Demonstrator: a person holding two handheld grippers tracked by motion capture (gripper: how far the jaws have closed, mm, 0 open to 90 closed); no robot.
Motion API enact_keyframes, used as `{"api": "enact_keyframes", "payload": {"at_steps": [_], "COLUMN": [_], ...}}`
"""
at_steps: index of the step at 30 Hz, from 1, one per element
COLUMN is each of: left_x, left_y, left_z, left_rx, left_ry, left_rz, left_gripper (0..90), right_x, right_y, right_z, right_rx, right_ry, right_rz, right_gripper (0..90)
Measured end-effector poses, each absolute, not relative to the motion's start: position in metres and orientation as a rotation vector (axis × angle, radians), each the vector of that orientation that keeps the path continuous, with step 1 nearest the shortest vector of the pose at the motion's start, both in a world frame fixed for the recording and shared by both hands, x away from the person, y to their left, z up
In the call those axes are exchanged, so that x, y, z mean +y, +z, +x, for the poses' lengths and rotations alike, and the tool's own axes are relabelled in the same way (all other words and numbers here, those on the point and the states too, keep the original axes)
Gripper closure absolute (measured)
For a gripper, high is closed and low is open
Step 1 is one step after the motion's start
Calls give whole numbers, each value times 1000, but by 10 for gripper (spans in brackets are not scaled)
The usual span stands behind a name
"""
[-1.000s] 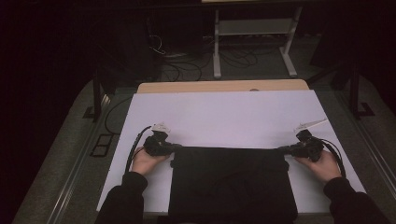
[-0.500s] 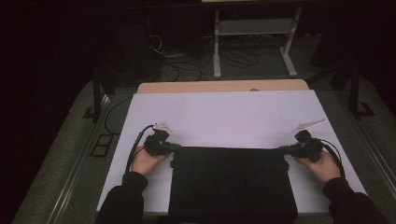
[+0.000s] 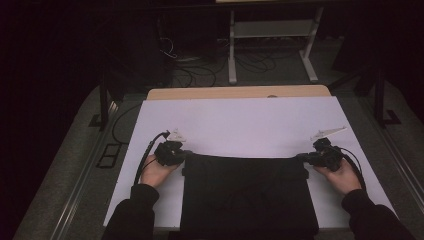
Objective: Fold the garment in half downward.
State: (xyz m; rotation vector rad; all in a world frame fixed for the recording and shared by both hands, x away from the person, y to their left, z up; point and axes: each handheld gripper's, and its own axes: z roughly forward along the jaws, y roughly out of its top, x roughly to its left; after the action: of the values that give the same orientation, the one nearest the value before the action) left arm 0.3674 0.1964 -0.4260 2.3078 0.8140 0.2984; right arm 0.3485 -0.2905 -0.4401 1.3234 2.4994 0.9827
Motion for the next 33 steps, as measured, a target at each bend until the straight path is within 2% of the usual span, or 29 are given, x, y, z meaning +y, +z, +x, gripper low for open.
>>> {"api": "enact_keyframes", "payload": {"at_steps": [16,23,33], "left_x": [203,197,200], "left_y": [-418,-407,-392], "left_z": [378,388,406], "left_rx": [853,818,877], "left_ry": [390,401,425], "left_rz": [2273,2369,2354], "left_gripper": [875,876,875], "right_x": [-282,-279,-276], "right_y": [-429,-422,-405], "right_z": [368,376,399], "right_rx": [2445,2441,2406], "right_ry": [964,921,919], "right_rz": [1300,1287,1312], "right_gripper": [874,874,874]}}
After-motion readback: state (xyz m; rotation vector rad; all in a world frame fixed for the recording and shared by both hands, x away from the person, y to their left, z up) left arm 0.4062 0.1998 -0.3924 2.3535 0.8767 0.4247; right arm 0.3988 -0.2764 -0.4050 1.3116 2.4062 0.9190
